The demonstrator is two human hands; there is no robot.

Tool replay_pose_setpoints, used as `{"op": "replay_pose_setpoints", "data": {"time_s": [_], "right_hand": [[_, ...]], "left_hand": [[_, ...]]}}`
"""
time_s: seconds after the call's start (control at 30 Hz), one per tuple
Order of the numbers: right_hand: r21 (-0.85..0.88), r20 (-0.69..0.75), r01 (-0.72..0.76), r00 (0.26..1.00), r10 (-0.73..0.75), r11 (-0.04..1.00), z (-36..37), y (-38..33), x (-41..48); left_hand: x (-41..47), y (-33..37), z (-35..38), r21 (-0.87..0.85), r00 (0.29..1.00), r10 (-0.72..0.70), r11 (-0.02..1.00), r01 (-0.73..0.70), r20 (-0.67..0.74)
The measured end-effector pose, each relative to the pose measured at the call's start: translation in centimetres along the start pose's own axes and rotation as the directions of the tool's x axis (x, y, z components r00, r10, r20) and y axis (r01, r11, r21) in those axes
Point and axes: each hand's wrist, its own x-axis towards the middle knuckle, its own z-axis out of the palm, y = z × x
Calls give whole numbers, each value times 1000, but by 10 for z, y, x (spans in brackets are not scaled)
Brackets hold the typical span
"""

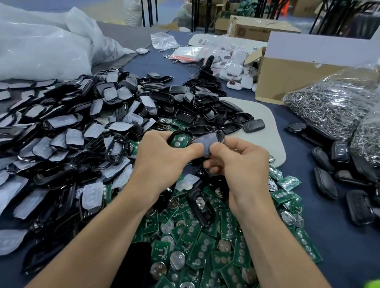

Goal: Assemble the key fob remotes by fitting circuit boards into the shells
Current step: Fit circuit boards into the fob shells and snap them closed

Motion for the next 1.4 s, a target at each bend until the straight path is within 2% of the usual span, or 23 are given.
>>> {"op": "replay_pose_setpoints", "data": {"time_s": [0.1, 0.2, 0.43, 0.5, 0.67, 0.93, 1.03, 1.1, 1.2, 1.27, 1.33, 1.4], "right_hand": [[-99, 12, 49, 999, -48, 994, -1, -1, -1], [-96, 43, 60, 998, -56, 994, -1, -4, -2], [-125, -129, 64, 988, -80, 990, 4, 1, -7], [-103, -106, 46, 993, -57, 994, 4, 1, -7], [-50, 99, 57, 994, -52, 997, -1, -4, -4], [107, 87, -22, 996, 12, 994, 2, -5, -4], [62, 113, 1, 994, -8, 998, 2, -4, -3], [-52, 164, 62, 985, -53, 997, -4, -4, -1], [-302, 213, 190, 969, -129, 934, -15, -4, 3], [-384, 213, 232, 964, -159, 894, -20, -4, 3], [-351, 188, 248, 963, -192, 903, -21, -4, 3], [-186, 113, 197, 977, -178, 963, -19, -5, 2]], "left_hand": [[1, 1, -2, -16, 1000, 18, 1000, -18, 10], [3, -1, -4, -28, 1000, 29, 999, -29, 4], [2, -4, 0, -26, 994, 110, 994, -110, 2], [1, -4, 0, -32, 994, 105, 994, -105, -1], [1, -3, 2, -3, 994, 63, 998, -64, -92], [5, 2, 4, -29, 989, 10, 999, -15, -145], [2, 2, 3, -9, 980, 76, 997, -79, -181], [0, 0, 2, 22, 977, 106, 994, -103, -186], [-3, 0, 0, 96, 989, 126, 988, -118, -79], [-4, 0, -1, 115, 990, 138, 984, -138, 12], [-5, -1, 1, 113, 988, 153, 982, -153, 11], [-3, -2, 1, 29, 992, 126, 992, -125, -32]]}}
